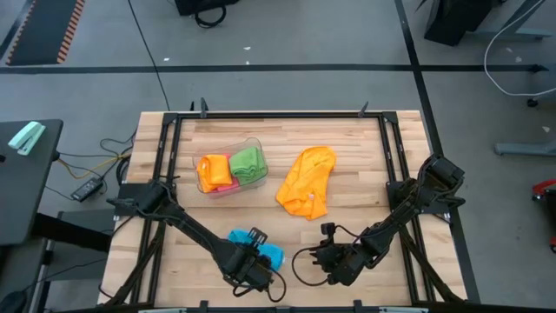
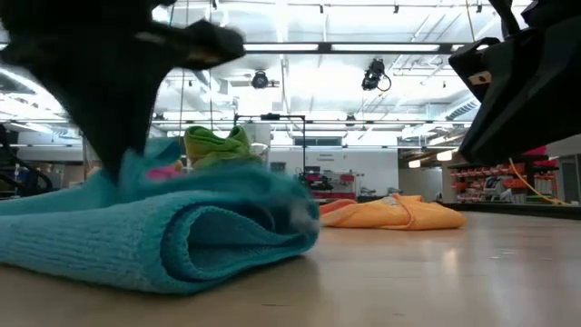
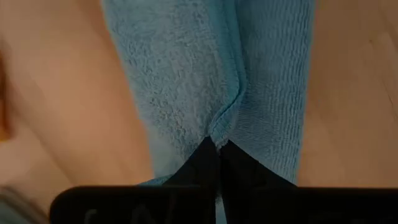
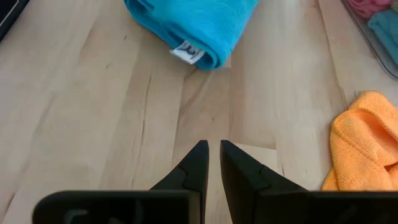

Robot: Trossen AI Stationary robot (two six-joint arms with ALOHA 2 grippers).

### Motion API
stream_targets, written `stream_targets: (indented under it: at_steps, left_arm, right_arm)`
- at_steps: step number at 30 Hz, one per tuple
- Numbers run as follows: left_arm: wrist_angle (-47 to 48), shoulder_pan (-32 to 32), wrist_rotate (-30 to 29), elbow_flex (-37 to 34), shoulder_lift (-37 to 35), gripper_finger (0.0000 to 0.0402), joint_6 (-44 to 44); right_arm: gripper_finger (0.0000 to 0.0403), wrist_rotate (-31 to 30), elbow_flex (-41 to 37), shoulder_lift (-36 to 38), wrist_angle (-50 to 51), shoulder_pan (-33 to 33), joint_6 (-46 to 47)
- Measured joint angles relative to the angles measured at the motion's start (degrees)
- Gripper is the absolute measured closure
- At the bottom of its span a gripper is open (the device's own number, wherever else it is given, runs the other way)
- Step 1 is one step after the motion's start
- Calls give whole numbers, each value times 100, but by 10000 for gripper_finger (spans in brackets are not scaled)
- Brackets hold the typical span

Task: Fold microfiber towels
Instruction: Fold the blue microfiber towel

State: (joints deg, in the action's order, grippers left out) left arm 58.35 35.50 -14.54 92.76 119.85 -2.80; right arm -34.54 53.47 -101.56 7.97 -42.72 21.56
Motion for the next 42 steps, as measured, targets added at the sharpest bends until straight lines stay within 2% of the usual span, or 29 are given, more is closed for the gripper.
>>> stream_targets:
  at_steps: [4,9,17,20,26,31,42]
  left_arm:
    - [-324,123,134,-341,4,369,-267]
    - [-503,244,145,-403,4,350,-643]
    - [-609,368,312,-403,4,362,-1299]
    - [-612,403,553,-403,4,365,-1445]
    - [-597,403,738,-403,4,348,-1699]
    - [-599,399,738,-403,4,310,-1738]
    - [-601,334,738,-403,4,189,-1769]
  right_arm:
    - [354,2,0,0,0,-4,2]
    - [354,2,0,0,-2,72,5]
    - [354,4,2,0,-51,109,24]
    - [354,4,2,0,-48,109,13]
    - [354,4,2,0,-55,109,13]
    - [354,4,2,0,-59,109,9]
    - [354,4,2,0,-59,109,-37]
